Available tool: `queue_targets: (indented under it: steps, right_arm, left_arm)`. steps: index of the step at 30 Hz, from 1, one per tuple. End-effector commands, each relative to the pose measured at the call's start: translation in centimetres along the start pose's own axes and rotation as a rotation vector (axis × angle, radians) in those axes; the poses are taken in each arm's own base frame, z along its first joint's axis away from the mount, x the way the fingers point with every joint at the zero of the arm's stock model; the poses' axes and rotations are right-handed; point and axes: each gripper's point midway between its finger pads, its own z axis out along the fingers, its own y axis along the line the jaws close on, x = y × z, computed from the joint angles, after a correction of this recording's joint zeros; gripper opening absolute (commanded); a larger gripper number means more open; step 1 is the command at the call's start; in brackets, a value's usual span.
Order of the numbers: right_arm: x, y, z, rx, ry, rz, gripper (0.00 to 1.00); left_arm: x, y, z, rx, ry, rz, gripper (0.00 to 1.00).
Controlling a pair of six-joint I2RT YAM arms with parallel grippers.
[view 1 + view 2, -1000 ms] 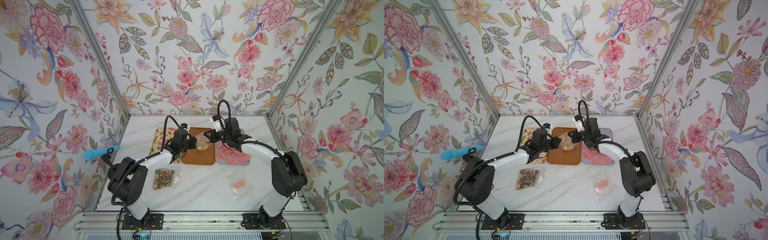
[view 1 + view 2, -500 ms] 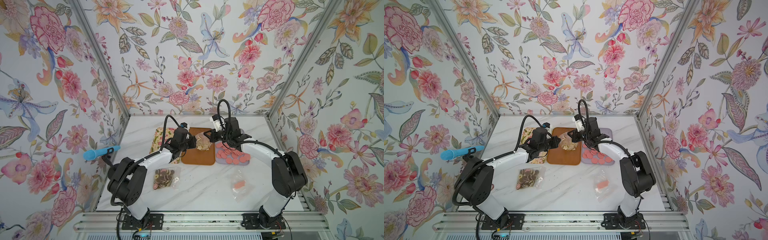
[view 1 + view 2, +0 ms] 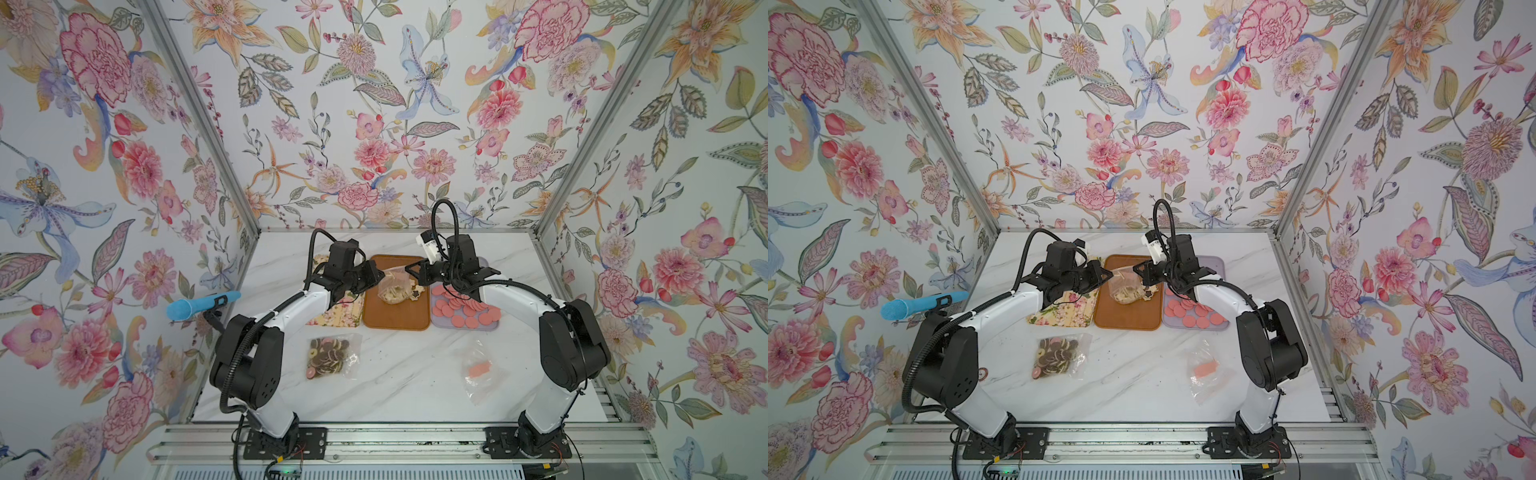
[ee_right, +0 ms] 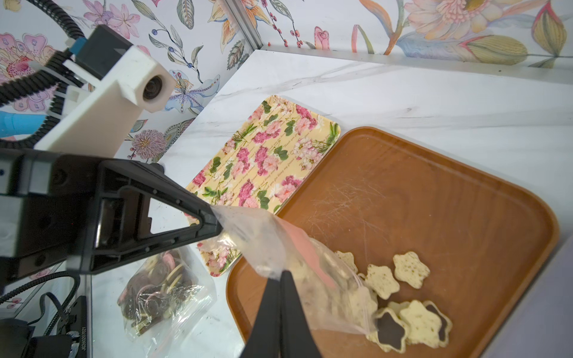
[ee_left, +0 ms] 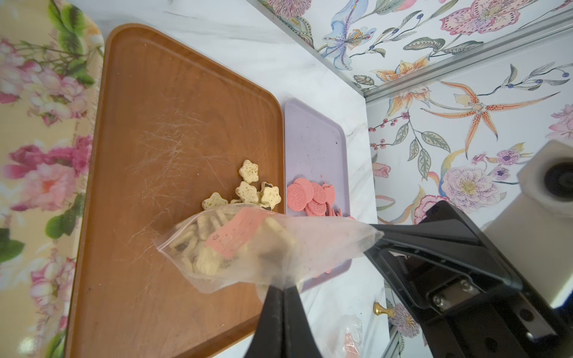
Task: Pour cookies out of the ziploc bag
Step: 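Pour the cookies out of the ziploc bag onto the tray.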
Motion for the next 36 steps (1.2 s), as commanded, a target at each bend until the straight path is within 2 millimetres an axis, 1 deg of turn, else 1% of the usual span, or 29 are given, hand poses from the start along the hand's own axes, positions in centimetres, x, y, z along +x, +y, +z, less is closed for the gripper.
queue_targets:
  steps: [1,3,6,7,9,10,11,13,15,16,17,18,20,21,22,23,24,26,27,28,31,32,33,34,35,36]
  right_arm:
    - [-1.3,-0.4,-0.1,0.017,-0.025,-0.032,0.0]
    - [-1.4,-0.6,-0.1,0.024,-0.017,-0.029,0.0]
    - [-1.3,-0.7,-0.1,0.03,-0.005,-0.034,0.0]
    - [-1.4,-0.7,-0.1,0.029,-0.008,-0.034,0.0]
    - [-1.5,-0.6,-0.2,0.028,-0.016,-0.033,0.0]
    - [-1.5,-0.6,-0.1,0.028,-0.019,-0.029,0.0]
    - [-1.6,-0.5,-0.1,0.022,-0.023,-0.027,0.0]
    - [-1.6,-0.2,-0.1,0.01,-0.024,-0.026,0.0]
    - [-1.9,0.4,-0.5,-0.002,-0.041,-0.04,0.0]
    - [-2.2,0.6,-0.7,0.0,-0.054,-0.046,0.0]
    - [-2.3,0.6,-0.9,0.008,-0.064,-0.051,0.0]
    - [-2.5,0.4,-1.0,0.017,-0.072,-0.051,0.0]
    - [-2.8,0.1,-1.1,0.016,-0.075,-0.042,0.0]
    - [-2.9,0.2,-1.1,0.004,-0.074,-0.038,0.0]
    - [-3.0,0.4,-1.2,-0.004,-0.078,-0.037,0.0]
    - [-3.1,0.5,-1.4,-0.006,-0.085,-0.037,0.0]
    - [-3.1,0.5,-1.6,-0.005,-0.093,-0.036,0.0]
    - [-3.2,0.1,-2.0,-0.001,-0.107,-0.025,0.0]
    - [-3.3,-0.2,-2.2,0.003,-0.113,-0.017,0.0]
    - [-3.3,-0.5,-2.3,0.004,-0.113,-0.011,0.0]
    - [-3.2,-0.7,-2.1,-0.009,-0.094,-0.004,0.0]
    - [-3.2,-0.7,-2.0,-0.008,-0.092,-0.004,0.0]
    - [-3.2,-0.7,-2.0,-0.007,-0.094,-0.005,0.0]
    - [-3.3,-0.7,-2.0,-0.005,-0.096,-0.005,0.0]
    - [-3.2,-0.8,-1.9,-0.005,-0.095,-0.003,0.0]
    - [-3.0,-0.8,-1.8,-0.007,-0.09,0.002,0.0]
  left_arm:
    - [0.1,-1.2,0.1,0.061,0.066,-0.087,0.0]
    - [-0.3,-1.9,-0.1,0.066,0.067,-0.085,0.0]
    - [-1.2,-3.4,-1.1,0.079,0.057,-0.07,0.0]
    - [-1.5,-3.5,-1.4,0.068,0.049,-0.058,0.0]
    - [-1.7,-2.4,-1.6,0.034,0.048,-0.056,0.0]
    - [-1.7,-2.1,-1.6,0.038,0.048,-0.074,0.0]
    - [-1.7,-2.1,-1.6,0.058,0.041,-0.085,0.0]
    - [-1.7,-2.4,-1.7,0.065,0.031,-0.077,0.0]
    - [-2.4,-3.7,-2.5,0.099,0.0,-0.052,0.0]
    - [-2.7,-4.0,-2.8,0.105,-0.012,-0.044,0.0]
    - [-2.7,-3.9,-2.9,0.092,-0.015,-0.037,0.0]
    - [-2.6,-3.1,-2.6,0.071,-0.006,-0.035,0.0]
    - [-1.7,-0.5,-1.5,0.016,0.041,-0.055,0.0]
    - [-1.3,0.4,-1.1,0.002,0.058,-0.065,0.0]
    - [-1.1,0.6,-1.0,0.008,0.061,-0.068,0.0]
    - [-1.3,0.1,-1.2,0.032,0.052,-0.064,0.0]
    - [-1.5,-0.8,-1.5,0.066,0.043,-0.05,0.0]
    - [-1.9,-1.6,-2.0,0.099,0.042,-0.017,0.0]
    - [-1.9,-1.5,-2.1,0.108,0.05,0.003,0.0]
    - [-1.8,-1.1,-2.2,0.106,0.063,0.014,0.0]
    - [-0.9,1.7,-1.9,0.042,0.1,0.032,0.0]
    - [-0.4,2.6,-1.6,0.016,0.12,0.031,0.04]
    - [-0.2,3.0,-1.5,0.008,0.127,0.044,0.12]
    - [-0.3,3.1,-1.5,0.002,0.12,0.058,0.2]
    - [-0.6,3.1,-1.8,-0.008,0.101,0.077,0.25]
    - [-1.0,2.9,-2.1,-0.016,0.073,0.105,0.27]
